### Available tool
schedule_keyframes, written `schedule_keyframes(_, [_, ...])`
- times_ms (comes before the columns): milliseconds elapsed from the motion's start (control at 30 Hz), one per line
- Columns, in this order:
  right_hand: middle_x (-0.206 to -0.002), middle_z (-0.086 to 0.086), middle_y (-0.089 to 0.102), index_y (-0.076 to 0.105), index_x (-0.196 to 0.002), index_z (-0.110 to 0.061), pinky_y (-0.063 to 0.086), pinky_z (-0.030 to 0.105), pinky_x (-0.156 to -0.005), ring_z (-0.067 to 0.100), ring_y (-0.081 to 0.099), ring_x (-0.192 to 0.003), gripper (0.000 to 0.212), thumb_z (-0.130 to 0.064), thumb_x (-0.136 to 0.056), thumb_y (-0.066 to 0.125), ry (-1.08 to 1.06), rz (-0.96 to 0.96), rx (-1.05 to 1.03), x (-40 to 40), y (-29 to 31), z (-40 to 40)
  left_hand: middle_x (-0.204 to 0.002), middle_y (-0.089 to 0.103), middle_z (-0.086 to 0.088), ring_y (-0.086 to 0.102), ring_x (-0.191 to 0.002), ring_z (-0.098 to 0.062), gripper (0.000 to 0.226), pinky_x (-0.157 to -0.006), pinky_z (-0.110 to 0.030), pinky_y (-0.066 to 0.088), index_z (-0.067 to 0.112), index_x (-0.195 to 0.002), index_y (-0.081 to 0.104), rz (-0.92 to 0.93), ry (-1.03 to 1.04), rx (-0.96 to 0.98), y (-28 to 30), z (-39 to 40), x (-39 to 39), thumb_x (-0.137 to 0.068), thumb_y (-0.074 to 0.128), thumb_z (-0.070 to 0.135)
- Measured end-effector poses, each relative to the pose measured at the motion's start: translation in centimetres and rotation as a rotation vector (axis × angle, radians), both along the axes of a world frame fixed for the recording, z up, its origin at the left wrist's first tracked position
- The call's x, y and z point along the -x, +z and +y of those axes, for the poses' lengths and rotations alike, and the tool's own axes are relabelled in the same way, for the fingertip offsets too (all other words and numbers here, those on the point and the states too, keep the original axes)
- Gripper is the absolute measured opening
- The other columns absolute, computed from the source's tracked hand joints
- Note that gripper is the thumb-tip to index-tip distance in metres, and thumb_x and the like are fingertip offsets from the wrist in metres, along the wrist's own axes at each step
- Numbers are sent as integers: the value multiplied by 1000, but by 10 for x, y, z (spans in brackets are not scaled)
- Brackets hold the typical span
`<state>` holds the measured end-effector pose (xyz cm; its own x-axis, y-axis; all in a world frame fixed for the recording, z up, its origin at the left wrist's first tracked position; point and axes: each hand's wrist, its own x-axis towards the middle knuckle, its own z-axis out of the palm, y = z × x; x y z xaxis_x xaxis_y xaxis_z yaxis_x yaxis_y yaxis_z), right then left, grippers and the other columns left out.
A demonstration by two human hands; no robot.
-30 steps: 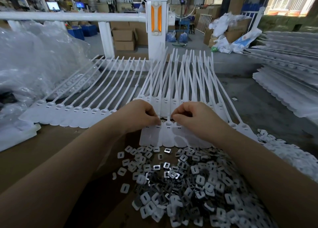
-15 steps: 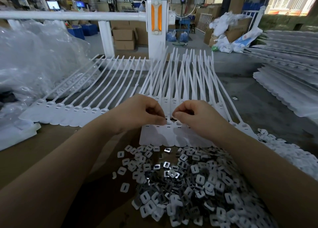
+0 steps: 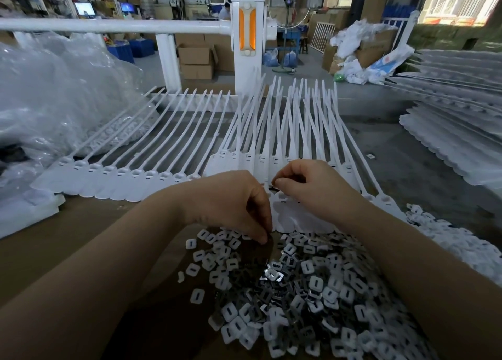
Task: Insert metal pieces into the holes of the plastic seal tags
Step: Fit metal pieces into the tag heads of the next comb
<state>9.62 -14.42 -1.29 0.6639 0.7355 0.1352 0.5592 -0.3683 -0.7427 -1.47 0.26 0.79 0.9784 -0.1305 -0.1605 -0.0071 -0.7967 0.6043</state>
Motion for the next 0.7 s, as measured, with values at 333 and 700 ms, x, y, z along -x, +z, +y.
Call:
schedule_keyframes(333, [-76, -15, 65, 67, -84, -29, 39, 5, -54, -13, 57, -65, 13, -21, -92, 62, 4, -12, -65, 0, 1, -1, -74, 73, 7, 65, -59, -1, 6, -54, -8, 45, 19, -85, 74, -64, 177, 185, -3, 9, -2, -89, 69, 19])
schedule_keyframes(700, [-78, -7, 66, 71, -87, -28, 47, 23, -60, 15, 50, -64, 17, -15, -78, 78, 197, -9, -222, 5, 6, -5, -77, 73, -4, 64, -62, -10, 18, -56, -17, 47, 17, -72, 77, 29, 452, 579, 2, 21, -1, -86, 67, 24])
